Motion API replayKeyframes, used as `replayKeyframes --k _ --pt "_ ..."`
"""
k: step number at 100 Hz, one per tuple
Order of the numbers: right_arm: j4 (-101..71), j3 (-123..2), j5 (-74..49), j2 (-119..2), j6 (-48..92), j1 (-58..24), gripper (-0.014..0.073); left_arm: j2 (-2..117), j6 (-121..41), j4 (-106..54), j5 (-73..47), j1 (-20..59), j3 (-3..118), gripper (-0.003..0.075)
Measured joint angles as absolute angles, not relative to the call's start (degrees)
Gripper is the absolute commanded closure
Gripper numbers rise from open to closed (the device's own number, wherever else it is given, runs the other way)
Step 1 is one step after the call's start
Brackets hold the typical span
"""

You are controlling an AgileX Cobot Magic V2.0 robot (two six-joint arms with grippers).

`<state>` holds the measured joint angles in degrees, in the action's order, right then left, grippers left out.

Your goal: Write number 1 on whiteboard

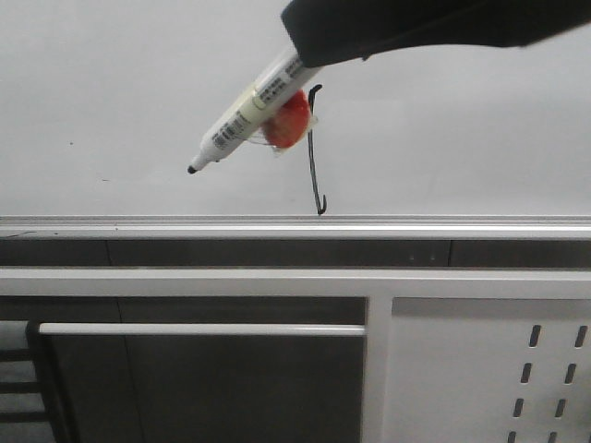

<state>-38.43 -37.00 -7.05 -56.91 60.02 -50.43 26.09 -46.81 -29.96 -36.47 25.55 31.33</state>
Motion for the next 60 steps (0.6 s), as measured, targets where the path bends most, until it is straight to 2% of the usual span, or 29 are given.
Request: replayKeyframes --k 34,60 --pt "-40.2 -44.0 -14.7 -59.3 60.0 -50.4 0.0673 42.7 -62.4 -33.4 -44.8 27.7 41.2 0.0387" --pt "-40.2 -48.5 -20.2 -62.4 60.1 -50.4 0.0673 48.9 -64.4 -33.4 -45.3 35.4 45.0 0.0476"
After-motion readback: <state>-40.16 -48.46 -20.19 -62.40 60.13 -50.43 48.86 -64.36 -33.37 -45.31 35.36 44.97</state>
